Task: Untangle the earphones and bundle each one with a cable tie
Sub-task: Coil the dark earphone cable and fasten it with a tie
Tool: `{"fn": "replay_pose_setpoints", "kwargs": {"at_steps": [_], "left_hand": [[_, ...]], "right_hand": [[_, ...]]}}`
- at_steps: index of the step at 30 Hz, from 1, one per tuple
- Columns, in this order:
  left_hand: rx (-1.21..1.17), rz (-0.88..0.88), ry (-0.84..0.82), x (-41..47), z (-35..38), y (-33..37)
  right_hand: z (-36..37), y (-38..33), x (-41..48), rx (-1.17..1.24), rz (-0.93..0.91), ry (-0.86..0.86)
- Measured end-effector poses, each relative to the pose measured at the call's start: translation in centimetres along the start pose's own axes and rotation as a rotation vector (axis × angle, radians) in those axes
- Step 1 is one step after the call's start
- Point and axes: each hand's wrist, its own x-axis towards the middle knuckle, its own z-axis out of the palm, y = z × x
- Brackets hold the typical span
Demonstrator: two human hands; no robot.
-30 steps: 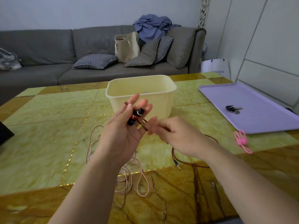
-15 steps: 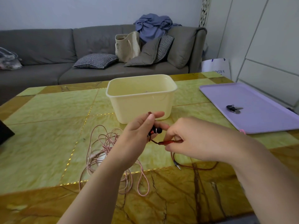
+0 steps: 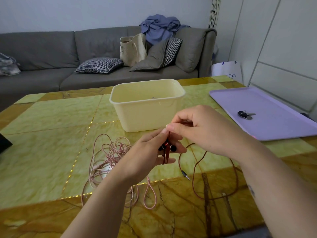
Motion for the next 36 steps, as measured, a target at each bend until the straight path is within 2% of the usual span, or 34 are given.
{"fn": "replay_pose_setpoints", "kwargs": {"at_steps": [11,16,22,27,32,36], "left_hand": [[-0.266,-0.031,-0.125,0.0,-0.6,0.1],[-0.22,0.001,-0.18,0.1,-0.4,-0.2],[-0.206,-0.011,-0.233,0.0,0.2,0.0],[-0.217,0.007,-0.175,-0.5,0.8,0.7],[-0.433,0.07,-0.108,-0.7,0.6,1.9],[-0.658,0.151,0.044,-0.1,-0.6,2.1]], "right_hand": [[0.0,0.8,0.4,0.201,0.001,0.096],[0.1,0.3,0.3,0.269,-0.015,0.068],[0.7,0.8,0.7,0.274,-0.003,0.142],[1.0,2.0,1.1,0.334,0.017,0.14],[2.5,3.7,1.7,0.452,0.117,0.153],[4.2,2.9,1.0,0.199,0.045,-0.037]]}}
